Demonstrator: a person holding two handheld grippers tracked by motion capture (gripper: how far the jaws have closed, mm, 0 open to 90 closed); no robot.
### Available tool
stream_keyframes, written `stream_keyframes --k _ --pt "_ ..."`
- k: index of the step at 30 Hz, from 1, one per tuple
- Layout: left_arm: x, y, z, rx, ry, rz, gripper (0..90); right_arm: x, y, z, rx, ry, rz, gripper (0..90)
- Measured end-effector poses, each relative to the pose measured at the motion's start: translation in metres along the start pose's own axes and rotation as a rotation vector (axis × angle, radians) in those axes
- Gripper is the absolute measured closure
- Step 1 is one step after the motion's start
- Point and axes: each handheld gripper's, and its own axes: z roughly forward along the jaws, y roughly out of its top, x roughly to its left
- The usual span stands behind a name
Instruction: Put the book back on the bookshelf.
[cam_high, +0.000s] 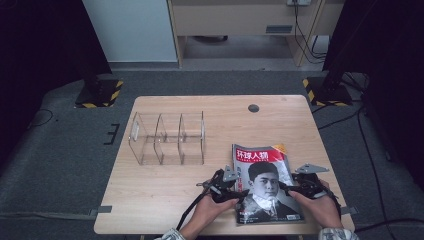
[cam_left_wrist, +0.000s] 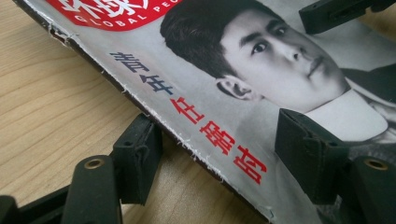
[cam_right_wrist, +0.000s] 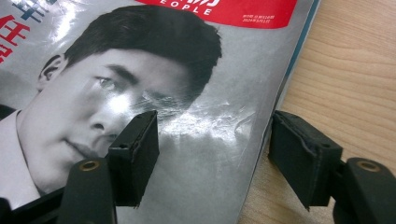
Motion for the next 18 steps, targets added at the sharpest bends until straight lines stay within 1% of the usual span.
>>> stream_keyframes --k 1,3,4,7,9,10,11,13,15,16,18 --pt "0.001 0.001 0.000 0.002 -0.007 -0.005 31.9 0.001 0.000 0.000 -0.003 -0.004 -0.001 36.3" --pt "0.003 0.002 0.000 -0.009 -0.025 -0.021 32.1 0.001 0.000 0.000 -0.008 -0.008 0.003 38.0" --pt "0.004 0.003 0.000 -0.013 -0.027 -0.029 32.1 0.001 0.000 0.000 -0.018 -0.008 0.018 41.9" --pt "0.004 0.007 0.001 -0.011 -0.023 -0.024 32.1 0.000 -0.001 0.000 -0.023 -0.009 0.019 43.0" --pt "0.004 0.011 0.002 0.003 -0.018 -0.008 32.0 0.000 -0.001 0.000 -0.023 -0.010 0.017 43.6" --pt "0.005 0.013 0.003 0.004 -0.018 -0.010 32.0 0.000 -0.001 0.000 -0.024 -0.010 0.017 43.8" --pt "0.005 0.014 0.003 0.000 -0.021 -0.021 32.0 0.000 -0.001 0.000 -0.024 -0.010 0.016 44.1" --pt "0.006 0.017 0.004 -0.013 -0.035 -0.034 32.0 0.000 0.000 0.001 -0.024 -0.009 0.016 44.4" --pt "0.006 0.018 0.005 -0.005 -0.033 -0.027 32.2 -0.001 0.000 0.001 -0.024 -0.006 0.014 44.5" --pt "0.005 0.018 0.006 0.009 -0.019 0.001 34.0 -0.001 0.000 0.001 -0.027 -0.005 0.010 44.5" --pt "0.007 0.018 0.006 0.015 -0.023 0.004 34.9 0.000 0.000 0.001 -0.028 -0.003 0.011 44.6"
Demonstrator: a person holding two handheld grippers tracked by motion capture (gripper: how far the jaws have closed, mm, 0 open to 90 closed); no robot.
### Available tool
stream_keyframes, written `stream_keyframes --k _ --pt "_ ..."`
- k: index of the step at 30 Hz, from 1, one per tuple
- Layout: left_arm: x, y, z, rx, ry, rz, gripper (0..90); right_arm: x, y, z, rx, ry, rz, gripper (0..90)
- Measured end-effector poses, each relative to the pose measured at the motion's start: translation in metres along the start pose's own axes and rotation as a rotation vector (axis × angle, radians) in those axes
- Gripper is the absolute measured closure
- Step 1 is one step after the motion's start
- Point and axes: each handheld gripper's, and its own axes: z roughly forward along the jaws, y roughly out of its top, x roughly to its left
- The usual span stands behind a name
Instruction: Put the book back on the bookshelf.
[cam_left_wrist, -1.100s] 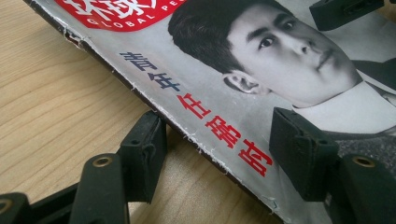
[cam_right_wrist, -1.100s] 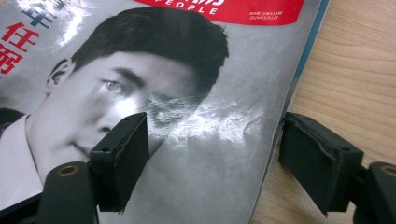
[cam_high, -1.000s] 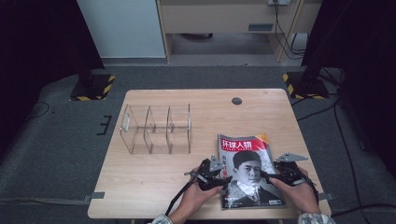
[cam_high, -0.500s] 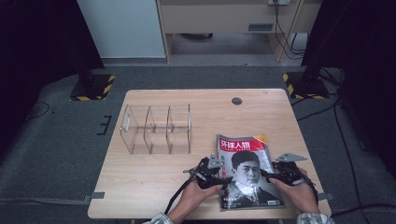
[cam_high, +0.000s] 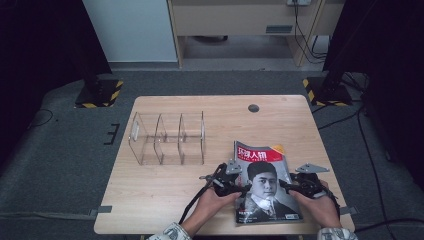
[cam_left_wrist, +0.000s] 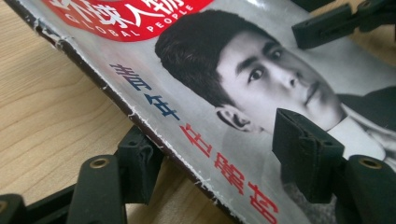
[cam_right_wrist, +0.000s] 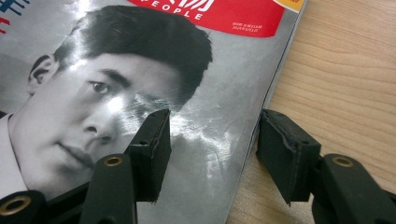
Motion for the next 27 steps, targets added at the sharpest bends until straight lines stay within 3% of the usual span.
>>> stream_keyframes --k 5,13,27 --pt "0.0002 -0.0005 -0.0007 -0.002 0.019 0.024 41.8 0.0009 -0.0001 0.0001 0.000 0.000 0.002 44.6" --pt "-0.0020 -0.0012 -0.0012 -0.001 0.009 0.046 51.8 0.0040 0.0007 0.0014 0.001 0.008 -0.019 44.9" --pt "0.0007 -0.0006 -0.0059 -0.017 0.003 0.045 64.0 0.0071 -0.0010 -0.0005 0.007 0.027 -0.021 42.3"
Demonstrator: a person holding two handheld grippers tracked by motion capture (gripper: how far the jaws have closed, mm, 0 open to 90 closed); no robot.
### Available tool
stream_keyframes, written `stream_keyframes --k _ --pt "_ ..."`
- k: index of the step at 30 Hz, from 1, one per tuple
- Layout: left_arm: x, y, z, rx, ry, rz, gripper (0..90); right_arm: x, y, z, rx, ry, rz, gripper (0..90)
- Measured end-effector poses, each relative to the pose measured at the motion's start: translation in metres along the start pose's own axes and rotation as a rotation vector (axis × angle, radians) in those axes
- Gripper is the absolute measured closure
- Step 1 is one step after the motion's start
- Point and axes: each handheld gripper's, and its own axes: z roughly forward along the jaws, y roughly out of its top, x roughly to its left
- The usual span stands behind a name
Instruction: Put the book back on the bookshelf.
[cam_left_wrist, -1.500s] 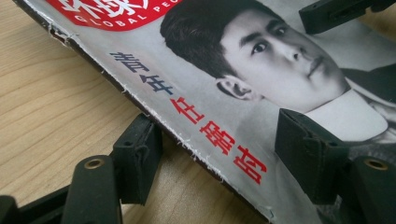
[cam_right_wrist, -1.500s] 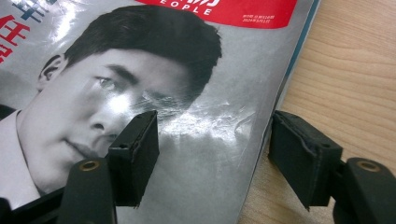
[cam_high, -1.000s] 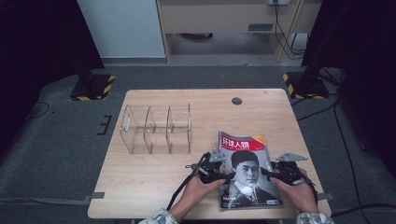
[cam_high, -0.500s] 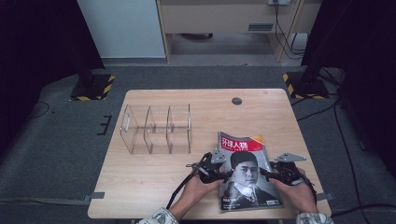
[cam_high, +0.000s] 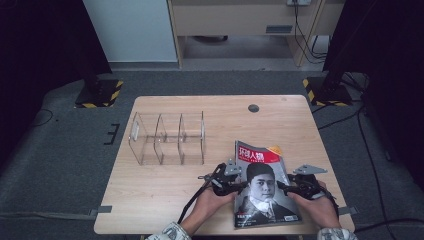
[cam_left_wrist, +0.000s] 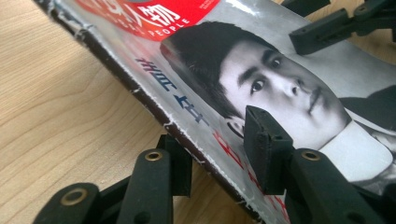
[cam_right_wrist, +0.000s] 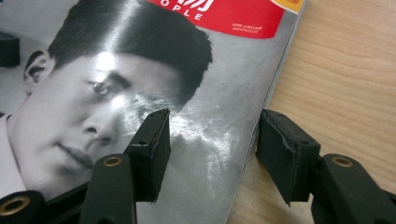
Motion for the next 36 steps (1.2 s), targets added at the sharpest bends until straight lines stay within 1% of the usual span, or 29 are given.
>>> stream_keyframes --k 2,3,4,6,7,8,9,10,11,12,13,14,15,17,18,19,22,24,25,26,29,31,32,33,34,35,36 --pt "-0.001 0.000 0.000 -0.001 0.001 0.005 64.1 0.001 -0.001 0.000 0.001 0.006 -0.013 38.8" --pt "-0.001 0.000 0.000 -0.002 -0.001 0.003 64.1 0.000 0.001 0.001 0.005 0.002 0.002 34.5" --pt "-0.001 0.000 0.001 -0.003 -0.005 0.005 64.1 0.000 0.001 0.001 0.005 0.002 0.002 34.5" --pt "-0.002 0.001 0.002 -0.001 -0.008 0.003 64.1 -0.003 0.003 0.003 -0.001 -0.012 0.018 32.5" --pt "-0.003 0.002 0.004 0.003 -0.017 0.002 63.8 -0.006 0.005 0.004 -0.024 -0.022 0.039 32.0" --pt "-0.003 0.002 0.004 0.003 -0.017 0.002 62.9 -0.006 0.005 0.004 -0.024 -0.022 0.039 32.0" --pt "-0.003 0.003 0.005 0.001 -0.018 0.003 60.0 -0.010 0.006 0.006 -0.030 -0.022 0.063 34.0" --pt "-0.003 0.004 0.006 0.005 -0.019 0.008 60.0 -0.010 0.006 0.006 -0.030 -0.022 0.063 34.0" --pt "-0.004 0.006 0.007 0.010 -0.017 0.014 57.4 -0.010 0.006 0.008 -0.026 -0.023 0.058 34.4" --pt "-0.004 0.008 0.009 0.007 -0.016 0.000 51.1 -0.010 0.006 0.009 -0.028 -0.027 0.050 34.5" --pt "-0.002 0.010 0.011 0.010 -0.020 -0.023 42.6 -0.010 0.006 0.009 -0.028 -0.033 0.040 35.1" --pt "-0.001 0.013 0.013 0.013 -0.025 -0.042 37.7 -0.010 0.006 0.009 -0.028 -0.037 0.029 35.4" --pt "0.000 0.015 0.014 0.008 -0.024 -0.046 36.8 -0.009 0.005 0.009 -0.030 -0.041 0.029 35.4" --pt "0.004 0.022 0.016 0.005 -0.030 -0.026 33.7 -0.008 0.005 0.009 -0.033 -0.043 0.031 35.6" --pt "0.005 0.025 0.017 0.004 -0.036 -0.043 30.0 -0.008 0.005 0.009 -0.033 -0.042 0.032 35.6" --pt "0.006 0.027 0.018 0.003 -0.040 -0.043 28.2 -0.009 0.005 0.009 -0.036 -0.039 0.031 35.8" --pt "0.014 0.039 0.020 0.005 -0.033 -0.010 26.8 -0.009 0.004 0.009 -0.039 -0.038 0.031 36.1" --pt "0.018 0.047 0.021 -0.002 -0.030 -0.026 26.6 -0.009 0.004 0.009 -0.040 -0.039 0.029 36.2" --pt "0.020 0.052 0.023 -0.002 -0.031 -0.059 26.5 -0.009 0.004 0.009 -0.040 -0.038 0.025 36.2" --pt "0.020 0.052 0.023 -0.002 -0.031 -0.059 26.6 -0.009 0.004 0.009 -0.040 -0.038 0.025 36.2" --pt "0.022 0.061 0.027 0.010 -0.020 -0.045 27.1 -0.009 0.004 0.009 -0.045 -0.039 0.026 37.1" --pt "0.023 0.066 0.029 0.011 -0.010 -0.032 30.1 -0.009 0.004 0.010 -0.050 -0.038 0.029 38.0" --pt "0.024 0.068 0.030 0.016 -0.007 -0.017 31.3 -0.009 0.004 0.010 -0.052 -0.039 0.027 38.6" --pt "0.025 0.071 0.030 0.013 -0.005 -0.016 34.1 -0.010 0.004 0.010 -0.052 -0.037 0.026 39.7" --pt "0.026 0.073 0.031 0.009 -0.005 -0.026 35.6 -0.010 0.004 0.010 -0.054 -0.035 0.030 41.2" --pt "0.029 0.077 0.032 0.003 -0.006 -0.030 41.3 -0.011 0.003 0.010 -0.063 -0.032 0.031 44.4" --pt "0.029 0.077 0.032 0.003 -0.006 -0.030 42.7 -0.011 0.003 0.010 -0.063 -0.032 0.031 44.4"
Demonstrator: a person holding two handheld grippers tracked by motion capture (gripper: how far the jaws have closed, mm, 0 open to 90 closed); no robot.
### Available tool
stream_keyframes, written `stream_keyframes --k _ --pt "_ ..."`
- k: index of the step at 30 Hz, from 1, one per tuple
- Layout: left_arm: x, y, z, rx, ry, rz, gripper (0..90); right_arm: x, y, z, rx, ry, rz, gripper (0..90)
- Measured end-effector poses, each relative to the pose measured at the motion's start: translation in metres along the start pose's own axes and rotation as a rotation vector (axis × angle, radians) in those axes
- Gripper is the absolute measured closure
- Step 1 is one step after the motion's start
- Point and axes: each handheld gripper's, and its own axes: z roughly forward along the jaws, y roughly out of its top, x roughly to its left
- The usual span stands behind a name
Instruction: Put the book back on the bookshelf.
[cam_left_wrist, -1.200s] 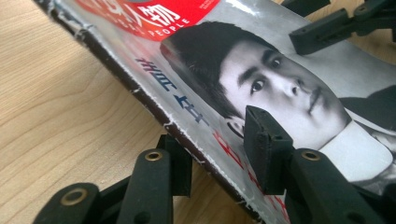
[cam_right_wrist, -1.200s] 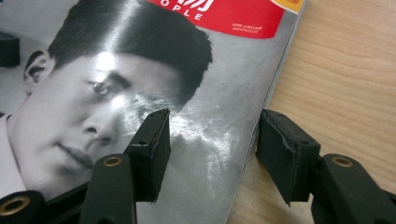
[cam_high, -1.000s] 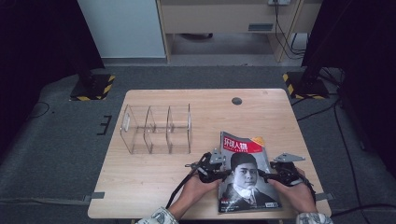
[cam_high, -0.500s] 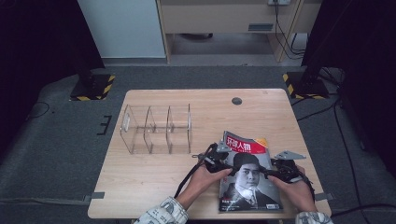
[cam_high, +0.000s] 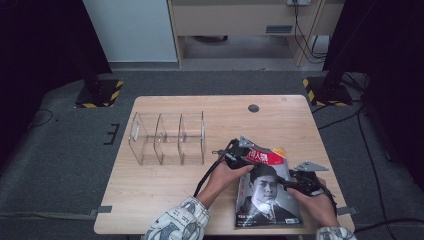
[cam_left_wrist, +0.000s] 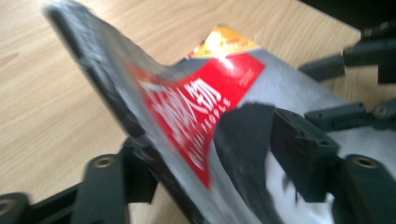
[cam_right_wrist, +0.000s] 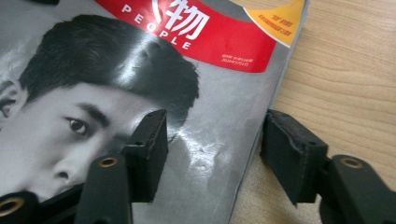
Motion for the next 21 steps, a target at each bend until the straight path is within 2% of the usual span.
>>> stream_keyframes --k 2,7,13,17,19,21 --pt "0.001 0.003 0.002 -0.001 0.004 -0.002 44.9 -0.001 0.000 0.000 -0.007 0.000 0.014 47.9" --pt "0.004 0.006 0.007 0.012 0.015 0.006 51.5 -0.003 -0.001 -0.001 -0.012 0.006 0.011 55.0" --pt "0.008 0.007 0.012 0.036 0.020 0.019 56.0 -0.002 -0.001 0.000 -0.019 0.015 0.006 59.3" --pt "0.011 0.008 0.012 0.020 0.016 0.004 62.1 -0.001 -0.001 -0.001 -0.018 0.016 -0.017 61.9" --pt "0.011 0.009 0.011 0.014 0.011 -0.010 68.8 0.000 0.000 -0.001 -0.019 0.017 -0.018 62.3" --pt "0.010 0.009 0.012 0.007 0.014 -0.014 70.1 0.000 0.000 0.000 -0.020 0.016 -0.018 62.3"
